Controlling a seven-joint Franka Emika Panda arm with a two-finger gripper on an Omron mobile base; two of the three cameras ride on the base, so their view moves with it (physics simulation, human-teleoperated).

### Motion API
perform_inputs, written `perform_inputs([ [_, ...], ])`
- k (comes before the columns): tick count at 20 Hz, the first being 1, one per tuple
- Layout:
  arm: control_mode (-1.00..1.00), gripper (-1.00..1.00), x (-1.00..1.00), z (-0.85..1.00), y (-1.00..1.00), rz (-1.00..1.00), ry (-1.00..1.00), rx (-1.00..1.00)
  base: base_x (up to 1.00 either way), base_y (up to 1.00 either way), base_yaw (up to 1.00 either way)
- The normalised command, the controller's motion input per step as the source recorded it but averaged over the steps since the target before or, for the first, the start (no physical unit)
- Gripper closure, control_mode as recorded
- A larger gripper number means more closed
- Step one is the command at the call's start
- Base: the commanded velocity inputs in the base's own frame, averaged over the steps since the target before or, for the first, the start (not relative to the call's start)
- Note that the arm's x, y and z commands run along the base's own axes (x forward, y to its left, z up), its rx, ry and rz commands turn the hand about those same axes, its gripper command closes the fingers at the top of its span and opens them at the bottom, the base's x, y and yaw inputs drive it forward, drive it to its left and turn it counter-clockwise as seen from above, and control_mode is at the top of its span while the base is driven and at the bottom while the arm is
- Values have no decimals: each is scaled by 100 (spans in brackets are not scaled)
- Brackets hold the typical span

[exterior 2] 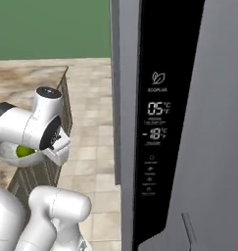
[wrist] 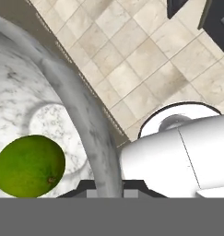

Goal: Move the glass cup from next to the sink to the open cabinet. Then, move the bowl with the lime to the fridge to clear the area for faucet cleaning.

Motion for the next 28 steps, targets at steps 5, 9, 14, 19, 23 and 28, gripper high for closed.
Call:
perform_inputs([
  [5, 100, 100, 0, 0, 0, 0, 0, 0, 52, 0, -48],
  [9, 100, 100, 0, 0, 0, 0, 0, 0, 51, 0, -55],
  [14, 100, 100, 0, 0, 0, 0, 0, 0, 9, 0, -49],
  [19, 100, 100, 0, 0, 0, 0, 0, 0, 23, 0, -48],
  [23, 100, 100, 0, 0, 0, 0, 0, 0, 71, 0, -57],
  [28, 100, 100, 0, 0, 0, 0, 0, 0, 72, 8, -53],
])
